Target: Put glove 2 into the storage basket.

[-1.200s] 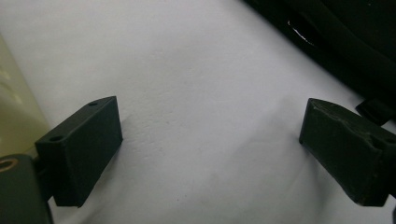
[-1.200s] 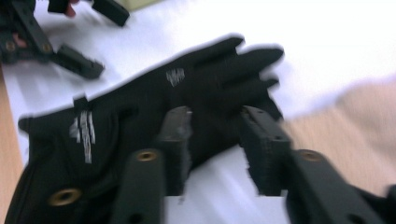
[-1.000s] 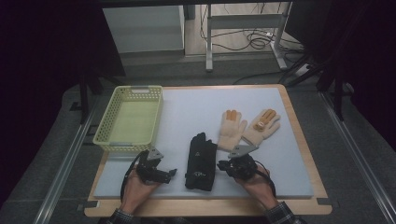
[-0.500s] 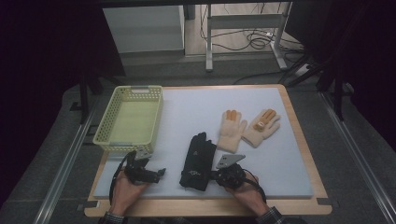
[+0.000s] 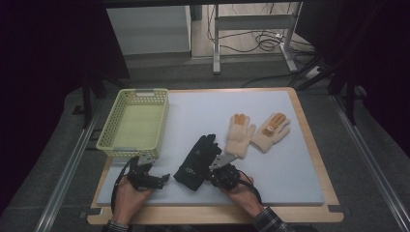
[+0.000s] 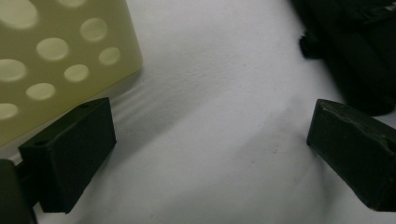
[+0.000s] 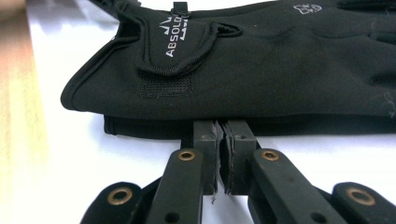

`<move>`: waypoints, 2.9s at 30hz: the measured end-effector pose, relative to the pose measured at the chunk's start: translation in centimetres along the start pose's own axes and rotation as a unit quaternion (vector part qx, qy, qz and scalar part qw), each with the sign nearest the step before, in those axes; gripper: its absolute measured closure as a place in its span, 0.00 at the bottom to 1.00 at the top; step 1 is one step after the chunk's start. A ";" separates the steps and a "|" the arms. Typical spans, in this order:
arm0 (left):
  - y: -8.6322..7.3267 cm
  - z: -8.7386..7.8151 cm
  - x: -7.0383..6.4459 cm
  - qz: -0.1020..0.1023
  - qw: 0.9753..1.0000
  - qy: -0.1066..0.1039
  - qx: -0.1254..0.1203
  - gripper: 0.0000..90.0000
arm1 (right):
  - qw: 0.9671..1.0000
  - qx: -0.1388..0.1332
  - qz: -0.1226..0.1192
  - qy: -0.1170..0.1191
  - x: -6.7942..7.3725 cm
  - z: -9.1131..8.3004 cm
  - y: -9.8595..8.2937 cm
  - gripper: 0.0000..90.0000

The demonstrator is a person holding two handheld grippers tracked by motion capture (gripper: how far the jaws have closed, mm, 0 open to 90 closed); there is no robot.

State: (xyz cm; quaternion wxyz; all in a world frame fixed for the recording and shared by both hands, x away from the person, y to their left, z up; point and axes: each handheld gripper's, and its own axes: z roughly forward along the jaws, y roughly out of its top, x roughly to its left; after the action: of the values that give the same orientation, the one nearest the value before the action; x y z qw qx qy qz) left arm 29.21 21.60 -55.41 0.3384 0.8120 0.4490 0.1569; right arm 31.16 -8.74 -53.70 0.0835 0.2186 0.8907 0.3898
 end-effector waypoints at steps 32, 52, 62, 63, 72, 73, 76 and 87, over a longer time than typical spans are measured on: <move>-0.1 0.0 0.0 -0.003 1.000 0.000 -0.003 0.01 | 0.996 -0.014 0.040 -0.083 -3.9 -4.8 -1.7 0.66; -0.1 0.0 0.0 -0.004 1.000 -0.002 -0.002 0.01 | 0.980 0.005 0.113 -0.164 -8.2 -9.8 -7.1 0.37; -0.1 0.0 0.1 -0.003 1.000 -0.005 -0.001 0.01 | 0.976 -0.002 0.121 -0.180 -8.7 -10.1 -8.4 0.30; -0.1 0.0 0.1 -0.002 1.000 -0.005 -0.002 0.01 | 0.976 0.000 0.121 -0.183 -8.7 -10.0 -8.4 0.28; 0.2 -1.0 0.0 -0.001 0.999 -0.035 -0.005 0.04 | 0.975 -0.001 0.122 -0.185 -8.8 -10.0 -8.4 0.27; 0.4 -1.1 -0.2 0.000 0.999 -0.040 -0.005 0.02 | 0.975 -0.002 0.122 -0.184 -8.8 -10.0 -8.5 0.27; 1.2 -1.4 -1.1 0.008 0.998 -0.057 -0.007 0.00 | 0.975 -0.002 0.122 -0.184 -8.8 -10.0 -8.5 0.27; 5.9 -0.1 -5.2 0.050 0.995 -0.084 0.010 0.00 | 0.975 -0.002 0.122 -0.185 -8.8 -10.0 -8.5 0.27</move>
State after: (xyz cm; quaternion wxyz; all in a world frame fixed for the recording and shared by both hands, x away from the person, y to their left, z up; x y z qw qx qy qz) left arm 30.01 15.10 -51.03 0.3587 0.8470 0.3793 0.1003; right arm 33.03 -24.38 -53.26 0.1989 0.3940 0.8256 0.3516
